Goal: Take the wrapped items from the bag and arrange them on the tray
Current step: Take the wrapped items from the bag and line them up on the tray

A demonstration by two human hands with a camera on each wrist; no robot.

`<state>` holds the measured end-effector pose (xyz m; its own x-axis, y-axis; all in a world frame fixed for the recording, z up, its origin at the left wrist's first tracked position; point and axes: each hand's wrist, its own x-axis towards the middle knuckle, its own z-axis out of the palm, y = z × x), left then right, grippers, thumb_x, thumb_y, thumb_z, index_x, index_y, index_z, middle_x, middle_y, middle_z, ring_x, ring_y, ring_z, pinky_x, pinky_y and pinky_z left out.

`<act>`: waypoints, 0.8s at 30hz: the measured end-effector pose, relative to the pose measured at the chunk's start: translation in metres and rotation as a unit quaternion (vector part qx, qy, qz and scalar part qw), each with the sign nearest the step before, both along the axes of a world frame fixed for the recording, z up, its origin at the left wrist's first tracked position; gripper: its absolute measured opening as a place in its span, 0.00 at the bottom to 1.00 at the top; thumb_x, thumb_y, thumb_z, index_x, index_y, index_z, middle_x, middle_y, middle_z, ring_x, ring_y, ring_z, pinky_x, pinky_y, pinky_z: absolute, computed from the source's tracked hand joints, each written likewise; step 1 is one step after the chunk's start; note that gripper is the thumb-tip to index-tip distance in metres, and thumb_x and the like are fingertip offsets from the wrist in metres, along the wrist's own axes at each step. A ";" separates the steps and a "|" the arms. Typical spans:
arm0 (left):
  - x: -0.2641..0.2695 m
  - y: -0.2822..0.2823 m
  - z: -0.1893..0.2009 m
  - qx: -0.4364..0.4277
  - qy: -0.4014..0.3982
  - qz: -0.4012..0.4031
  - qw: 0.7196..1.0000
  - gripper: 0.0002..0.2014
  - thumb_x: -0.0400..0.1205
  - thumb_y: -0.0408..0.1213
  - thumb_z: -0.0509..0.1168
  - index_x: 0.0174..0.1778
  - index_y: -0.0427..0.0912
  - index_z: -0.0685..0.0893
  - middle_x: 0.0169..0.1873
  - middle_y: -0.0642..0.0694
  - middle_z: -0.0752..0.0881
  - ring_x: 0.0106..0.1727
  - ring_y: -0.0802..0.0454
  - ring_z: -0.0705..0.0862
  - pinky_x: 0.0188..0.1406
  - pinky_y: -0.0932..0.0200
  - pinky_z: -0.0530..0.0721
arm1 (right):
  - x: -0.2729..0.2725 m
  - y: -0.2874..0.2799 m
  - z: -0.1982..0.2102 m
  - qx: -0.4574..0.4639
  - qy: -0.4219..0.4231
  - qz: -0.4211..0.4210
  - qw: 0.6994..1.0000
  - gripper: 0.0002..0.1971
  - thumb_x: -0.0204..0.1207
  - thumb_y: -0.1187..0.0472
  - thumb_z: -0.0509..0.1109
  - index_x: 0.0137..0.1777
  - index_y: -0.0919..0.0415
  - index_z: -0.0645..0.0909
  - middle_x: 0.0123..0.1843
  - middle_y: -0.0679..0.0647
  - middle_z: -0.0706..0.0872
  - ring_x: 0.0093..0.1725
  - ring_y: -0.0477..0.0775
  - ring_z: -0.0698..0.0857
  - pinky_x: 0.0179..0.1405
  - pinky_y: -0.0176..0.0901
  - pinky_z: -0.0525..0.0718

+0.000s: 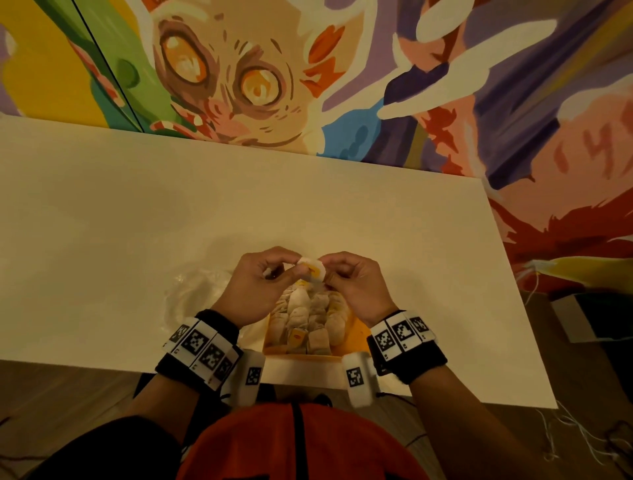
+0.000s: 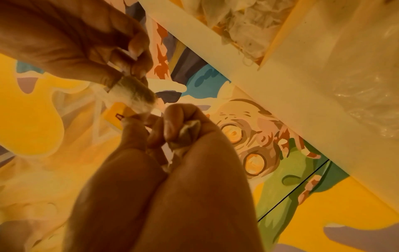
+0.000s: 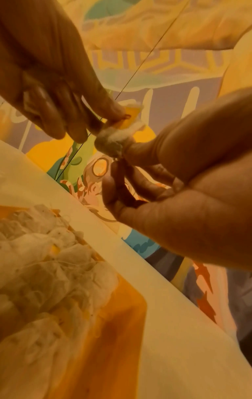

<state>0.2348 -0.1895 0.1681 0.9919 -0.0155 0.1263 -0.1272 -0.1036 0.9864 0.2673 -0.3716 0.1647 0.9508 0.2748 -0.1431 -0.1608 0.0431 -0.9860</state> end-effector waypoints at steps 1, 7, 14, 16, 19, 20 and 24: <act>0.001 -0.001 -0.002 -0.002 -0.013 0.019 1.000 0.09 0.76 0.38 0.72 0.47 0.38 0.90 0.48 0.45 0.90 0.41 0.26 0.81 0.39 0.39 0.82 | -0.002 0.002 -0.002 0.001 0.006 -0.005 1.000 0.09 0.74 0.74 0.73 0.45 0.60 0.87 0.35 0.49 0.91 0.34 0.45 0.88 0.34 0.37 0.86; 0.002 -0.005 -0.004 -0.008 0.018 0.058 0.998 0.03 0.78 0.34 0.73 0.46 0.43 0.91 0.45 0.48 0.92 0.37 0.31 0.84 0.37 0.44 0.84 | -0.006 0.010 -0.005 0.015 0.025 -0.016 0.999 0.10 0.79 0.71 0.69 0.47 0.57 0.88 0.36 0.54 0.89 0.32 0.55 0.82 0.33 0.40 0.84; 0.004 -0.011 0.000 -0.027 0.024 0.111 0.993 0.03 0.76 0.31 0.74 0.44 0.42 0.90 0.39 0.47 0.91 0.32 0.61 0.85 0.32 0.70 0.77 | -0.009 0.009 0.000 -0.017 0.023 -0.011 1.000 0.04 0.79 0.62 0.71 0.48 0.57 0.88 0.40 0.50 0.89 0.41 0.49 0.86 0.41 0.42 0.85; 0.004 -0.013 0.000 -0.031 0.027 0.120 0.992 0.06 0.75 0.30 0.75 0.47 0.39 0.89 0.39 0.47 0.90 0.34 0.62 0.85 0.32 0.72 0.77 | -0.008 0.010 -0.002 -0.064 -0.033 -0.009 0.997 0.02 0.77 0.61 0.75 0.47 0.56 0.88 0.39 0.45 0.89 0.38 0.44 0.86 0.42 0.40 0.84; 0.004 -0.012 0.001 -0.014 0.038 0.098 0.994 0.13 0.77 0.32 0.74 0.57 0.44 0.86 0.40 0.47 0.89 0.36 0.63 0.84 0.32 0.69 0.77 | -0.006 0.012 -0.006 -0.104 -0.070 -0.031 0.992 0.01 0.77 0.62 0.74 0.46 0.57 0.87 0.36 0.44 0.88 0.36 0.42 0.84 0.41 0.40 0.84; 0.004 -0.011 0.001 -0.001 0.042 0.085 0.995 0.13 0.78 0.34 0.74 0.58 0.47 0.86 0.41 0.48 0.89 0.40 0.61 0.85 0.33 0.67 0.79 | -0.005 0.012 -0.007 -0.116 -0.077 -0.031 0.990 0.01 0.77 0.61 0.74 0.46 0.57 0.87 0.37 0.45 0.88 0.37 0.42 0.84 0.42 0.40 0.84; 0.005 -0.008 -0.002 0.040 0.052 0.067 0.996 0.05 0.80 0.37 0.72 0.47 0.51 0.91 0.45 0.56 0.90 0.49 0.58 0.87 0.42 0.63 0.79 | -0.007 0.012 -0.006 -0.145 -0.098 -0.010 0.984 0.02 0.78 0.61 0.73 0.45 0.56 0.87 0.39 0.44 0.88 0.40 0.42 0.86 0.44 0.35 0.83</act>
